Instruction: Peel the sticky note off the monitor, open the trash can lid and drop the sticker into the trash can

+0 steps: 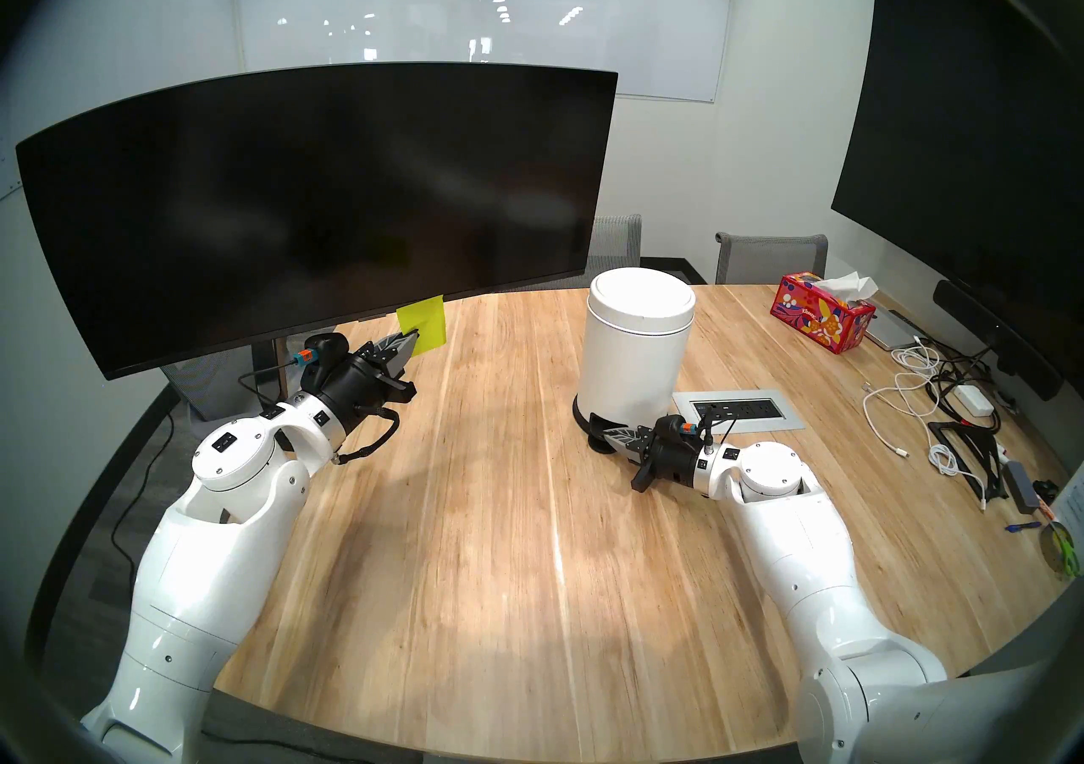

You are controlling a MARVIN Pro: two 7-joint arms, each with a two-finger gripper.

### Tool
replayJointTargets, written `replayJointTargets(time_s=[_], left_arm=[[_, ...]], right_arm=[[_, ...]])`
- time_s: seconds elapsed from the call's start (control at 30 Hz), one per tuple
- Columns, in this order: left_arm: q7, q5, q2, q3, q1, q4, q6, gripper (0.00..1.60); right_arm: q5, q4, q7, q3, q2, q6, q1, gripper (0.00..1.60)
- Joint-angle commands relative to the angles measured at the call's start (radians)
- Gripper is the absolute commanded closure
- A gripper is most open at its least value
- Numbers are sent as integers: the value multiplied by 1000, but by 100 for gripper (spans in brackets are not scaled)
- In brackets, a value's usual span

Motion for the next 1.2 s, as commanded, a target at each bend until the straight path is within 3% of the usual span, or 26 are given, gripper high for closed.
replayJointTargets(time_s=[0.0,0.43,1.17], left_arm=[[0,0,-3,0,-9,-17,-7,160],[0,0,-2,0,-9,-17,-7,160],[0,0,-2,0,-9,-17,-7,160]], right_arm=[[-27,42,-29,-13,-4,-17,23,160],[-49,115,-51,-15,-7,-44,50,160],[-48,113,-47,1,-8,-41,51,160]])
